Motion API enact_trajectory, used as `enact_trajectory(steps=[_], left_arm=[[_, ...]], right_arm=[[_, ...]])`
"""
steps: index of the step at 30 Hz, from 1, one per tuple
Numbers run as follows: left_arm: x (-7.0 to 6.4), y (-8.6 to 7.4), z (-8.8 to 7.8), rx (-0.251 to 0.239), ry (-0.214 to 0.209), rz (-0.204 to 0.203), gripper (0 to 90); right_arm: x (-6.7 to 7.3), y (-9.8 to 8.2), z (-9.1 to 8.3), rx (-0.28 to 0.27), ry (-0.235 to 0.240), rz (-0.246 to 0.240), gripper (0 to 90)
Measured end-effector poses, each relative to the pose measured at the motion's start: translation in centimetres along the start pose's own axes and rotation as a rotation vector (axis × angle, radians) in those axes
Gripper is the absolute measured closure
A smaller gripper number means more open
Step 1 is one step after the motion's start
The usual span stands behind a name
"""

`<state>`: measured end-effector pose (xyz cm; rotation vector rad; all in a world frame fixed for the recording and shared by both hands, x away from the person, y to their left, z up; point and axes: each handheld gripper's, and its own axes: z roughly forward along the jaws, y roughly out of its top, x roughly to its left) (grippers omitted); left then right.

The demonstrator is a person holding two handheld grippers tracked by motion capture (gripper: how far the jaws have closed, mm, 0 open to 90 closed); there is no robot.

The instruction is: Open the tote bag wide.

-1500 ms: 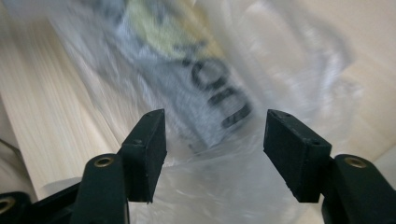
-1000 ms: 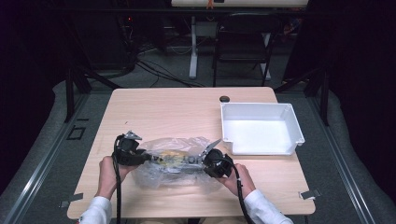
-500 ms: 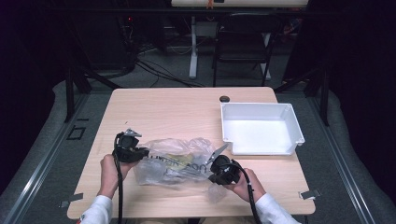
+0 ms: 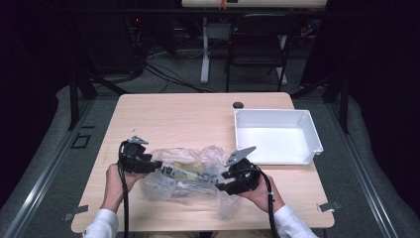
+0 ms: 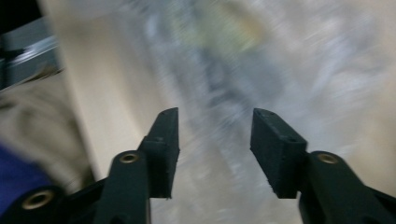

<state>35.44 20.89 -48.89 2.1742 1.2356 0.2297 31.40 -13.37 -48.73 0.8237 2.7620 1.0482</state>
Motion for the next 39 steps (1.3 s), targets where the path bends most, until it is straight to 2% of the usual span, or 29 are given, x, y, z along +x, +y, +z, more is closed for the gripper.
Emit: enact_trajectory(steps=[2, 4, 5, 6, 7, 8, 9, 12, 13, 17, 20, 22, 25, 26, 28, 31, 32, 35, 37, 38, 39], left_arm=[[-0.2, 0.0, -0.2, 0.009, -0.008, 0.009, 36.9], [-0.6, -0.2, -0.8, 0.027, -0.017, 0.015, 32.8], [-1.0, -0.7, -1.3, 0.050, -0.026, 0.027, 32.6], [-1.0, -0.7, -1.3, 0.050, -0.026, 0.027, 32.0], [-1.2, -0.9, -1.5, 0.068, -0.026, 0.035, 32.0], [-1.2, -1.1, -1.6, 0.085, -0.029, 0.041, 32.0], [-1.2, -1.3, -1.6, 0.094, -0.029, 0.046, 32.0], [-0.9, -1.5, -1.3, 0.105, -0.028, 0.043, 36.0], [-0.8, -1.5, -1.2, 0.108, -0.032, 0.043, 42.2], [-0.4, -1.5, -0.8, 0.112, -0.036, 0.058, 52.7], [-0.1, -1.5, -0.4, 0.119, -0.042, 0.052, 54.7], [0.1, -1.6, -0.2, 0.128, -0.030, 0.051, 56.0], [0.3, -1.7, 0.5, 0.158, -0.027, 0.050, 56.0], [0.3, -1.8, 0.6, 0.172, -0.021, 0.055, 56.9], [0.4, -1.8, 1.1, 0.187, -0.029, 0.053, 58.1], [0.5, -1.8, 1.3, 0.177, -0.036, 0.050, 62.2], [0.8, -1.8, 1.4, 0.150, -0.047, 0.037, 63.1], [1.2, -1.8, 1.4, 0.125, -0.062, 0.022, 61.6], [1.7, -1.6, 1.2, 0.075, -0.075, -0.019, 60.6], [1.8, -1.5, 1.1, 0.058, -0.067, -0.017, 60.2], [2.0, -1.4, 1.0, 0.037, -0.076, -0.030, 60.2]], right_arm=[[-0.3, 0.6, 0.1, -0.015, -0.085, 0.011, 47.8], [-1.2, 1.0, 0.9, 0.007, -0.085, 0.042, 47.2], [-1.6, 1.0, 1.5, 0.026, -0.080, 0.055, 50.2], [-1.6, 1.0, 1.5, 0.026, -0.080, 0.055, 50.2], [-1.9, 1.0, 2.0, 0.051, -0.072, 0.058, 53.1], [-2.3, 0.8, 2.8, 0.075, -0.069, 0.057, 69.8], [-2.3, 0.8, 2.8, 0.075, -0.069, 0.057, 69.8], [-2.5, 1.0, 3.1, 0.076, -0.083, 0.050, 87.2], [-2.5, 1.2, 3.2, 0.062, -0.100, 0.051, 89.8], [-3.1, 1.7, 3.6, 0.035, -0.151, 0.082, 90.0], [-4.0, 1.7, 3.9, 0.008, -0.170, 0.133, 90.0], [-4.4, 1.6, 4.2, -0.008, -0.184, 0.160, 90.0], [-4.7, 1.5, 4.6, 0.007, -0.211, 0.162, 90.0], [-4.6, 1.5, 5.4, 0.036, -0.235, 0.153, 90.0], [-4.6, 1.5, 6.2, 0.059, -0.250, 0.143, 90.0], [-4.7, 1.4, 7.1, 0.075, -0.250, 0.152, 90.0], [-4.7, 1.4, 7.3, 0.079, -0.247, 0.152, 90.0], [-4.7, 1.4, 7.4, 0.086, -0.254, 0.151, 90.0], [-4.9, 1.4, 7.2, 0.079, -0.278, 0.156, 90.0], [-5.2, 1.3, 7.1, 0.060, -0.292, 0.163, 90.0], [-5.2, 1.3, 7.1, 0.060, -0.292, 0.163, 90.0]])
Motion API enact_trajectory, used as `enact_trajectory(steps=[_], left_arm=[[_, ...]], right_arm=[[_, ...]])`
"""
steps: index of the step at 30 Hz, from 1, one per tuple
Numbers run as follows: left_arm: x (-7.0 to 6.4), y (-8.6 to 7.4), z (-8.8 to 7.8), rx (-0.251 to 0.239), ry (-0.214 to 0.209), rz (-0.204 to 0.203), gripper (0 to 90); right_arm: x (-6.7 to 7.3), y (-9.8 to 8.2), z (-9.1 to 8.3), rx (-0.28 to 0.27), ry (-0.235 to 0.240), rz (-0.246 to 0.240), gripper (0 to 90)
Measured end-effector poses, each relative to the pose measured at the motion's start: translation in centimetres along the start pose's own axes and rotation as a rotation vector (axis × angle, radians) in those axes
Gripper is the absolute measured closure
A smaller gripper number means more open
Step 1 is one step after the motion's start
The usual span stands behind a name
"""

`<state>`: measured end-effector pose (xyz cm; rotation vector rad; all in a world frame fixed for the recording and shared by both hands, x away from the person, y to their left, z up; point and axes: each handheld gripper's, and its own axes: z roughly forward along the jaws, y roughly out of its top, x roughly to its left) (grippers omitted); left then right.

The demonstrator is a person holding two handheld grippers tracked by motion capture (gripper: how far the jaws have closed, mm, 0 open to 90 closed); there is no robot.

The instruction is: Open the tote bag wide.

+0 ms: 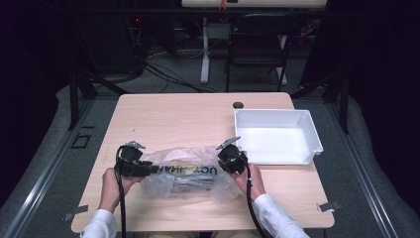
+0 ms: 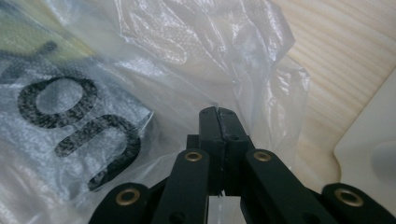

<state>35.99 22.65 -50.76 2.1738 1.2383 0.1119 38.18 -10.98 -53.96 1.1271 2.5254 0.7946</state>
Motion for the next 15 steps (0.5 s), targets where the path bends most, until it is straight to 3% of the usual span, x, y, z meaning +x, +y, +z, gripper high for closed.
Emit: enact_trajectory(steps=[1, 3, 4, 5, 7, 9, 10, 12, 15], left_arm=[[0.1, 0.2, 0.0, -0.019, 0.000, -0.019, 58.8], [0.3, 0.4, 0.1, -0.017, 0.016, -0.022, 59.1], [0.4, 0.4, 0.7, 0.005, 0.049, -0.031, 61.4], [0.4, 0.4, 0.7, 0.005, 0.049, -0.031, 62.5], [0.8, 0.2, 1.6, 0.078, 0.068, -0.042, 63.6], [1.0, 0.1, 1.8, 0.099, 0.072, -0.039, 64.3], [1.3, -0.2, 2.2, 0.147, 0.050, -0.051, 65.4], [1.4, -0.3, 2.2, 0.157, 0.039, -0.052, 65.4], [1.6, -0.5, 2.0, 0.170, 0.015, -0.056, 64.2]], right_arm=[[-0.1, 0.0, 0.0, -0.011, 0.007, 0.022, 90.0], [-0.3, -0.1, 0.1, -0.013, 0.005, 0.017, 90.0], [0.0, -0.1, 0.6, 0.001, 0.014, 0.027, 90.0], [0.0, -0.1, 0.6, 0.001, 0.014, 0.027, 90.0], [0.5, 0.0, 0.9, 0.073, 0.042, -0.021, 90.0], [0.8, -0.1, 0.9, 0.071, 0.043, -0.023, 90.0], [1.0, -0.1, 0.6, 0.096, 0.070, -0.049, 89.2], [1.1, -0.1, 0.4, 0.117, 0.085, -0.057, 86.8], [1.2, -0.1, -0.6, 0.148, 0.112, -0.075, 69.9]])
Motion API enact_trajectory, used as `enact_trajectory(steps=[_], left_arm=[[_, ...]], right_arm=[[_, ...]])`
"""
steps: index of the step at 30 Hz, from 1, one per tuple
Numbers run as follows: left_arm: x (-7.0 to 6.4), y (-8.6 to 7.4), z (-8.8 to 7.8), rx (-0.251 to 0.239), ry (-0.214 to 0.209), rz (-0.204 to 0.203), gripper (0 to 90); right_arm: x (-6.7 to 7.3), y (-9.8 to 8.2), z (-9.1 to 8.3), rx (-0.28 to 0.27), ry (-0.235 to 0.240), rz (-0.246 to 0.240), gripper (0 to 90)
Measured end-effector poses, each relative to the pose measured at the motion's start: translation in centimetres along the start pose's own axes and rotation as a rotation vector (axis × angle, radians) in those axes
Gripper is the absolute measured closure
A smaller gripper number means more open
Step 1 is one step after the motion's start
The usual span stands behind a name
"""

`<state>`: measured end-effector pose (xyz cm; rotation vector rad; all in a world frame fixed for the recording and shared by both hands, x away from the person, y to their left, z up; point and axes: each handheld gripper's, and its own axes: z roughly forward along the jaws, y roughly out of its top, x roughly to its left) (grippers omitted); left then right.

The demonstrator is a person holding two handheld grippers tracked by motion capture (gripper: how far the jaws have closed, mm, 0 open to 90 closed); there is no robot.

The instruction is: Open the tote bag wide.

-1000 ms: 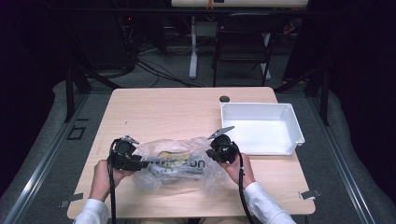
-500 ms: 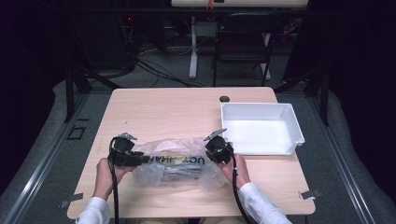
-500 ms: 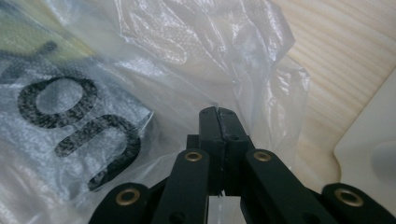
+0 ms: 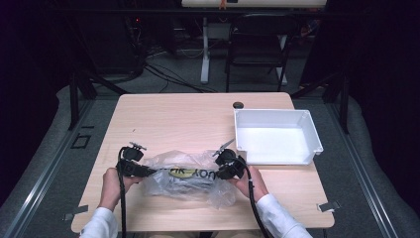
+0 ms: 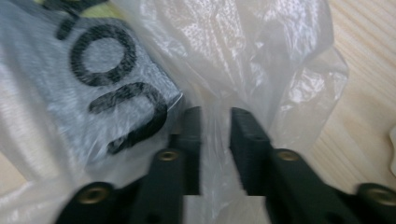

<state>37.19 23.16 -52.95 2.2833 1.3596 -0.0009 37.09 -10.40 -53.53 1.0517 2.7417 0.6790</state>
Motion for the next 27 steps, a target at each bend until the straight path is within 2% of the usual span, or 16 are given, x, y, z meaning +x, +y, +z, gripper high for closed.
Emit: enact_trajectory(steps=[1, 2, 3, 5, 6, 9, 10, 12, 14, 17, 21, 22, 23, 24, 25, 27], left_arm=[[0.1, -0.1, -0.1, -0.003, -0.013, -0.005, 63.1], [0.1, -0.1, -0.1, -0.003, -0.013, -0.005, 62.5], [0.2, -0.2, -0.3, -0.009, -0.023, -0.009, 62.4], [0.2, -0.2, -0.3, -0.005, -0.027, -0.007, 62.4], [0.0, -0.2, -0.2, 0.002, -0.031, -0.011, 62.4], [-0.2, -0.1, -0.2, 0.009, -0.033, -0.010, 62.7], [-0.2, -0.1, -0.2, 0.009, -0.033, -0.010, 62.7], [-0.2, -0.2, -0.1, 0.007, -0.038, -0.011, 62.6], [-0.3, -0.2, -0.2, 0.007, -0.042, -0.010, 62.7], [-0.4, -0.3, -0.3, -0.004, -0.046, -0.020, 62.2], [-0.5, -0.4, -0.5, -0.016, -0.052, -0.020, 55.1], [-0.6, -0.4, -0.6, -0.024, -0.053, -0.026, 52.3], [-0.6, -0.3, -0.8, -0.036, -0.061, -0.025, 49.7], [-0.6, -0.3, -1.1, -0.055, -0.067, -0.024, 49.7], [-0.7, -0.3, -1.3, -0.072, -0.065, -0.026, 42.4], [-1.2, -0.1, -2.3, -0.132, -0.062, -0.015, 38.8]], right_arm=[[0.1, 0.0, -1.1, -0.021, 0.020, 0.004, 61.5], [0.1, 0.0, -1.1, -0.021, 0.020, 0.004, 61.5], [0.3, 0.0, -2.8, -0.062, 0.038, -0.001, 53.3], [0.5, 0.1, -3.5, -0.085, 0.038, -0.005, 51.8], [1.3, 0.4, -5.3, -0.150, 0.047, -0.036, 49.8], [3.2, 0.7, -6.5, -0.206, 0.088, -0.096, 50.7], [3.2, 0.7, -6.5, -0.206, 0.088, -0.096, 50.7], [5.3, 0.9, -6.0, -0.190, 0.123, -0.180, 51.0], [6.7, 0.8, -4.6, -0.177, 0.078, -0.241, 47.2], [7.2, 0.9, -2.8, -0.159, 0.041, -0.259, 45.0], [7.3, 0.8, -1.5, -0.139, -0.017, -0.289, 58.8], [7.3, 0.8, -1.5, -0.139, -0.017, -0.289, 58.8], [7.4, 0.7, -1.5, -0.151, -0.057, -0.305, 69.2], [7.4, 0.7, -1.5, -0.151, -0.057, -0.305, 69.2], [7.3, 0.6, -1.6, -0.166, -0.043, -0.304, 78.0], [7.4, 0.5, -1.6, -0.174, -0.034, -0.310, 87.8]])
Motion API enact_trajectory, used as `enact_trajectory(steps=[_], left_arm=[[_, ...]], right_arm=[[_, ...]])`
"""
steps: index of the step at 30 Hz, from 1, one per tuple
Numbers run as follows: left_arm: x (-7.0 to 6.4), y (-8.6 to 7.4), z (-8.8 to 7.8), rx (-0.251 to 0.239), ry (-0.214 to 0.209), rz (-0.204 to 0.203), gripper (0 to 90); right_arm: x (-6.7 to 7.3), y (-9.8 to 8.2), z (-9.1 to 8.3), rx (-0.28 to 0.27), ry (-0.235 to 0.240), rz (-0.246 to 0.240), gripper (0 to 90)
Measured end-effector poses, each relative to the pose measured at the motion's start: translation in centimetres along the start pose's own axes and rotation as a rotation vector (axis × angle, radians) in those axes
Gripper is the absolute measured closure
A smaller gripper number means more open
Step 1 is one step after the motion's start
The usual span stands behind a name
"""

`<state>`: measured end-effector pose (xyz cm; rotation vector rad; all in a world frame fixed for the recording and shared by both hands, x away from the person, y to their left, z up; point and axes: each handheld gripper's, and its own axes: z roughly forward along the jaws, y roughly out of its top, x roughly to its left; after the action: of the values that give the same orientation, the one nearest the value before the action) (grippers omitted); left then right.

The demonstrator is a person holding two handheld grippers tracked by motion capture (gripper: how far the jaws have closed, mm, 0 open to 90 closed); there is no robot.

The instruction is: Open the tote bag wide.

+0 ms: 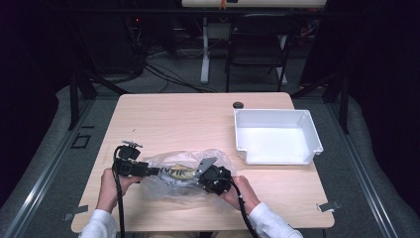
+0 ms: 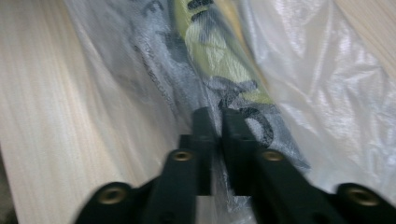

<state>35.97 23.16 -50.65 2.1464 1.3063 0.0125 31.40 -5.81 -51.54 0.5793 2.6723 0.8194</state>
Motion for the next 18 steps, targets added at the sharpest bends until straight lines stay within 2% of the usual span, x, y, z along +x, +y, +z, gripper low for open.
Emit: enact_trajectory(steps=[1, 2, 3, 7, 8, 10, 11, 14, 15, 18], left_arm=[[0.0, 0.0, 0.0, 0.000, 0.000, 0.000, 38.1], [-0.3, 0.2, -0.4, -0.034, 0.001, 0.009, 37.2], [-0.4, 0.2, -0.5, -0.041, 0.001, 0.013, 36.7], [-0.5, 0.4, -0.3, -0.035, 0.009, 0.037, 39.6], [-0.6, 0.5, 0.0, -0.024, 0.005, 0.047, 43.1], [-0.6, 0.5, 0.1, -0.020, 0.012, 0.059, 44.3], [-0.8, 0.7, 0.3, -0.028, 0.014, 0.065, 49.9], [-0.8, 0.8, 0.5, -0.015, 0.020, 0.084, 55.9], [-0.9, 0.8, 0.7, -0.012, 0.018, 0.085, 62.1], [-0.9, 0.9, 1.0, -0.011, 0.019, 0.084, 72.1]], right_arm=[[0.0, 0.0, 0.0, 0.000, 0.000, 0.000, 87.8], [0.1, 0.0, -0.1, 0.005, 0.006, -0.007, 90.0], [0.1, 0.0, -0.1, 0.008, 0.010, -0.010, 90.0], [0.1, -0.1, -0.4, 0.002, 0.043, 0.000, 90.0], [0.1, -0.2, -1.0, -0.006, 0.059, 0.005, 90.0], [0.1, -0.2, -1.4, -0.013, 0.065, 0.009, 90.0], [0.1, -0.2, -2.2, -0.024, 0.081, 0.010, 90.0], [0.2, -0.4, -2.8, -0.029, 0.100, 0.013, 90.0], [0.3, -0.7, -3.3, -0.015, 0.133, 0.001, 90.0], [0.9, -1.6, -3.6, -0.001, 0.165, -0.005, 90.0]])
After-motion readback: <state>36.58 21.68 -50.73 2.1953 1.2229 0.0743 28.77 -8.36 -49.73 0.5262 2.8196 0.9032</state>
